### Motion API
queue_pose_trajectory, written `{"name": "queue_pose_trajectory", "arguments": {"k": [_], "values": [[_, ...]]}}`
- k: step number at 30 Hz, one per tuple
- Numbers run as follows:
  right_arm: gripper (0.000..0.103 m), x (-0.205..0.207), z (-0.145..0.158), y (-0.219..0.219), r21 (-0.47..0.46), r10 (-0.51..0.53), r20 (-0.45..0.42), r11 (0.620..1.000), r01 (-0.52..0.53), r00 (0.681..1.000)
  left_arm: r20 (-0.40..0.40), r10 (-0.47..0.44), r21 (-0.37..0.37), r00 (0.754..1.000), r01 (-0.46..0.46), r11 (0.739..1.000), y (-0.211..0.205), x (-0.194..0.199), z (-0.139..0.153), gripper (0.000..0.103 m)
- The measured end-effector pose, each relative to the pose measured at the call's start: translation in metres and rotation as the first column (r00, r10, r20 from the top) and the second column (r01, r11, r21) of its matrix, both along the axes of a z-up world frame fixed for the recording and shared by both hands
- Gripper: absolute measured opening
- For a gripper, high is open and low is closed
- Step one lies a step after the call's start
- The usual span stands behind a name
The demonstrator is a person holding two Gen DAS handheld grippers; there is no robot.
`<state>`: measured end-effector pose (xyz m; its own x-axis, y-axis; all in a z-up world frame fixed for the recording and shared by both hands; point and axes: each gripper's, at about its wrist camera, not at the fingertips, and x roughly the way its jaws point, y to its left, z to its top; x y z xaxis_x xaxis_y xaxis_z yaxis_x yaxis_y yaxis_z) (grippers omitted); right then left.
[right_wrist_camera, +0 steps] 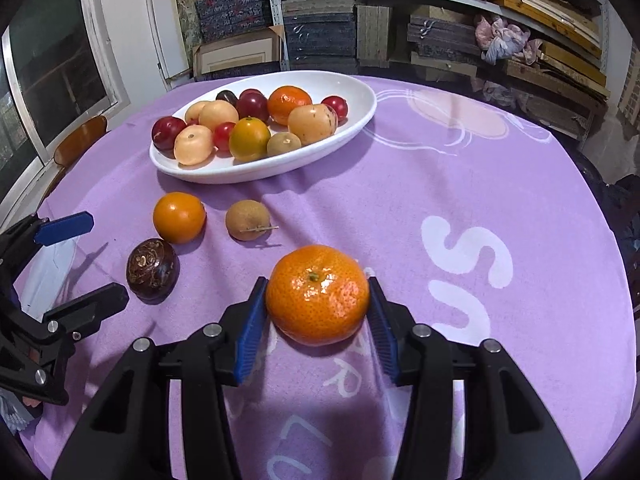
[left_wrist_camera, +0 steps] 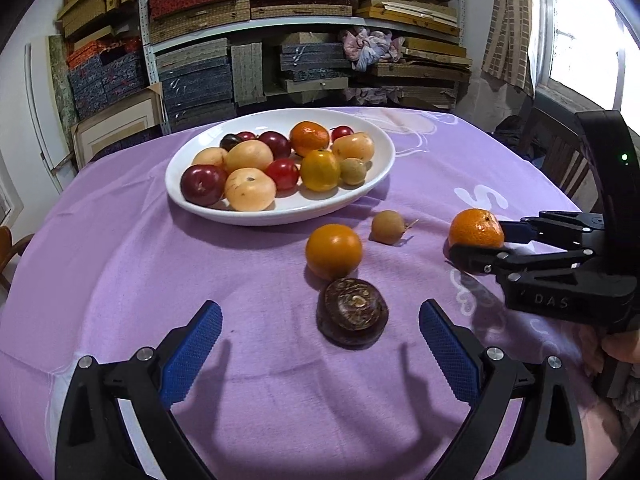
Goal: Organize fruits
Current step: 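Grasp the dark brown dried persimmon with the left tool while the right tool grasps a tangerine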
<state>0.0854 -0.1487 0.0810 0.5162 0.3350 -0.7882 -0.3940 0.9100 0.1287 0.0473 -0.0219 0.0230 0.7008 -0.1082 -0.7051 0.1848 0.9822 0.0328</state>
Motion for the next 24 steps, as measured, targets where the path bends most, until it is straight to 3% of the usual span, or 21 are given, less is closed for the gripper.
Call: {"name": "queue_pose_trajectory", "arguments": {"k": [9,14,18,19,21,22,24], "values": [[0.048,0.002,-0.001,-0.007,0.049,0.003,-0.024,0.999,-0.001,1.0,-0.092,0.056,0.063,0.994,-0.051,0.997,-0.011,0.027,-0.024,0.096],[0.049,0.001,0.0,-0.006,0.049,0.007,-0.026,0.999,-0.006,1.0,-0.096,0.133,0.072,0.986,-0.126,0.989,0.004,0.036,-0.025,0.095],[0.05,0.001,0.0,-0.006,0.049,0.008,-0.026,0.999,-0.006,1.0,-0.105,0.126,0.072,0.986,-0.119,0.99,0.01,0.036,-0.025,0.093],[0.05,0.001,0.0,-0.006,0.048,0.008,-0.026,0.999,-0.007,1.0,-0.103,0.113,0.067,0.988,-0.107,0.992,0.01,0.035,-0.024,0.087],[0.051,0.001,0.0,-0.005,0.049,0.009,-0.026,0.999,-0.008,1.0,-0.092,0.08,0.049,0.993,-0.076,0.996,0.007,0.031,-0.022,0.064],[0.051,0.001,0.0,-0.005,0.05,0.01,-0.026,0.999,-0.008,1.0,-0.084,0.07,0.047,0.994,-0.066,0.997,0.005,0.029,-0.021,0.045],[0.051,0.001,0.0,-0.005,0.049,0.01,-0.026,0.999,-0.008,1.0,-0.076,0.062,0.059,0.995,-0.057,0.997,0.002,0.025,-0.021,0.044]]}}
